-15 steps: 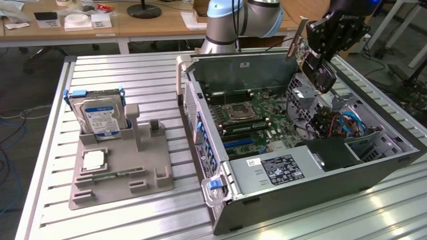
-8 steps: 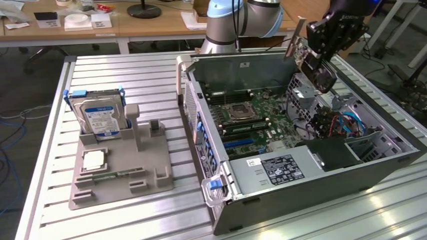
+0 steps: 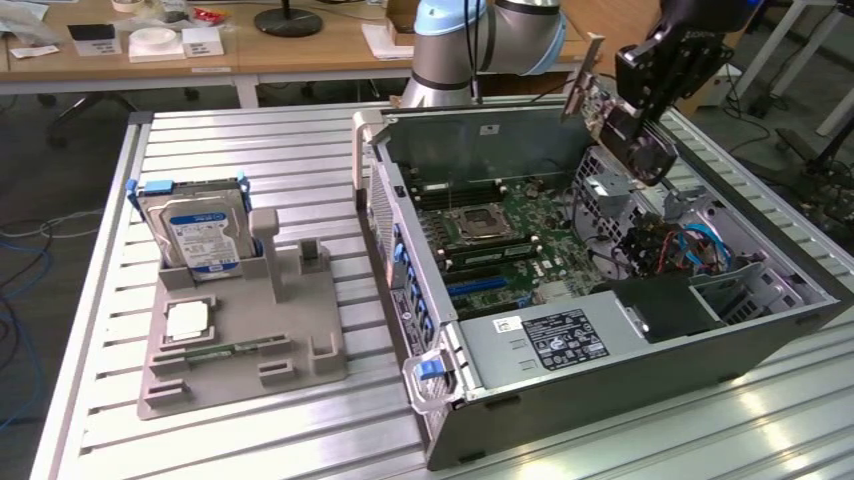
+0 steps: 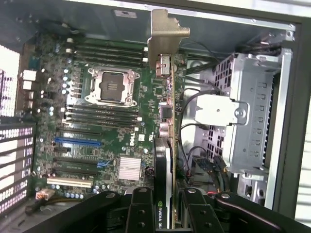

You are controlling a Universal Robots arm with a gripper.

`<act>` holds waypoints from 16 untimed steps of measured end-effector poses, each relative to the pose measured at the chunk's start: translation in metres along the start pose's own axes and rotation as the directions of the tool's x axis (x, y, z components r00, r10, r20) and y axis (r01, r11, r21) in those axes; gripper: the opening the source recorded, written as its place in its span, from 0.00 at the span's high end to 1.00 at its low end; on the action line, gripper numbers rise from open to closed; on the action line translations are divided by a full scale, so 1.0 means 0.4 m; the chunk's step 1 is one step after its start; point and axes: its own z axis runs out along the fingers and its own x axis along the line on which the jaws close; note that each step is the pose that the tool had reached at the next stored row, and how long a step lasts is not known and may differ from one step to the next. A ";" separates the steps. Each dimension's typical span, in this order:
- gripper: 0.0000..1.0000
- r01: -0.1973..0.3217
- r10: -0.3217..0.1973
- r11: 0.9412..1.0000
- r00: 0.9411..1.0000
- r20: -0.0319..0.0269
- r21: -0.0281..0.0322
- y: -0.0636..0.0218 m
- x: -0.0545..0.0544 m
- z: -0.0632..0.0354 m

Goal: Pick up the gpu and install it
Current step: 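Insert the gpu into the slot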

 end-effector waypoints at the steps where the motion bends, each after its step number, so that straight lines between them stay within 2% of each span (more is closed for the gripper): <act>1: 0.73 0.014 -0.014 1.000 1.000 -0.001 0.000 0.000 0.000 0.000; 8: 0.73 0.107 -0.107 0.994 0.994 -0.006 -0.003 0.000 0.000 0.000; 16: 0.73 0.206 -0.206 0.979 0.979 -0.011 -0.006 0.000 0.000 0.000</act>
